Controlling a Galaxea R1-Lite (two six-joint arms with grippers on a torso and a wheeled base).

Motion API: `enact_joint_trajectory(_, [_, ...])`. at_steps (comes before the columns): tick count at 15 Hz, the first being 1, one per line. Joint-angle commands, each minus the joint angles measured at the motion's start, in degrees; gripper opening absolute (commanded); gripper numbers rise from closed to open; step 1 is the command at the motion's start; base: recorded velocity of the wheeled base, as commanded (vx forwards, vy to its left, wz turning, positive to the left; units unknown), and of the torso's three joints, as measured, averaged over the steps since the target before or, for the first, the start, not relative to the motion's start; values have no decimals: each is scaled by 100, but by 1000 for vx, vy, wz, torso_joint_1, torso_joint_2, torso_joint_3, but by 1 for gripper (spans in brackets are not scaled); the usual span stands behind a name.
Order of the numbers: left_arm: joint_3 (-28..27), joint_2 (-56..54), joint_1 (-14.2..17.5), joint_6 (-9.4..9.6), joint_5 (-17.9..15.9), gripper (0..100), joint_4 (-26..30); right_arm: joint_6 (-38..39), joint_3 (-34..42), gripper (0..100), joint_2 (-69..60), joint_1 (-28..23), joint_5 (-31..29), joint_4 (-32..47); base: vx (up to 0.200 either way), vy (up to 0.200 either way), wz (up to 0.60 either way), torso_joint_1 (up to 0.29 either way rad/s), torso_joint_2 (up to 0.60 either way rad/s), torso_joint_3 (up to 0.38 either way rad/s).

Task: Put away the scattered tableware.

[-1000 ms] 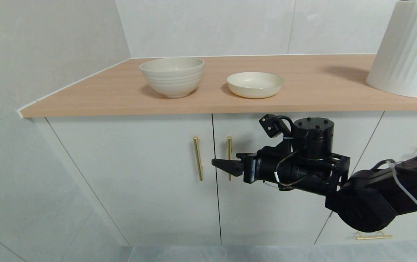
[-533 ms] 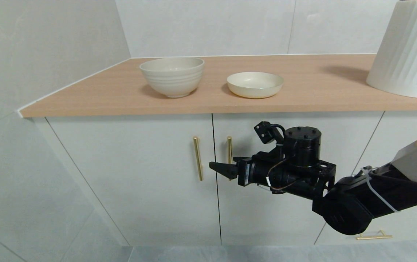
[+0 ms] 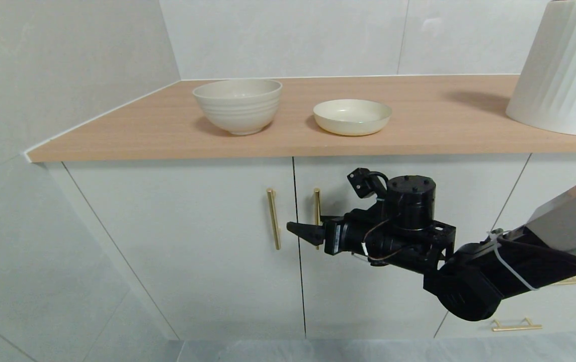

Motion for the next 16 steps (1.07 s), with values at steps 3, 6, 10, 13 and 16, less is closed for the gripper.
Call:
enact_joint_trajectory(3, [0, 0, 5, 2, 2, 100, -2, 179, -34, 100, 10, 55, 8, 0, 0, 0, 0, 0, 0, 0])
enact_joint_trajectory(6, [0, 0, 5, 2, 2, 100, -2, 302, -8, 100, 1, 152, 25, -36, 0, 0, 0, 0, 0, 0])
enact_joint_trajectory(10, [0, 0, 5, 2, 2, 100, -2, 320, 431, 100, -421, 319, 157, -27, 0, 0, 0, 0, 0, 0])
enact_joint_trajectory(13, [0, 0, 5, 2, 2, 100, -2, 320, 888, 100, -965, 424, 500, -9, 0, 0, 0, 0, 0, 0])
enact_joint_trajectory(16, [0, 0, 5, 2, 2, 100, -2, 311, 1530, 100, -1379, 706, 790, -27, 0, 0, 0, 0, 0, 0])
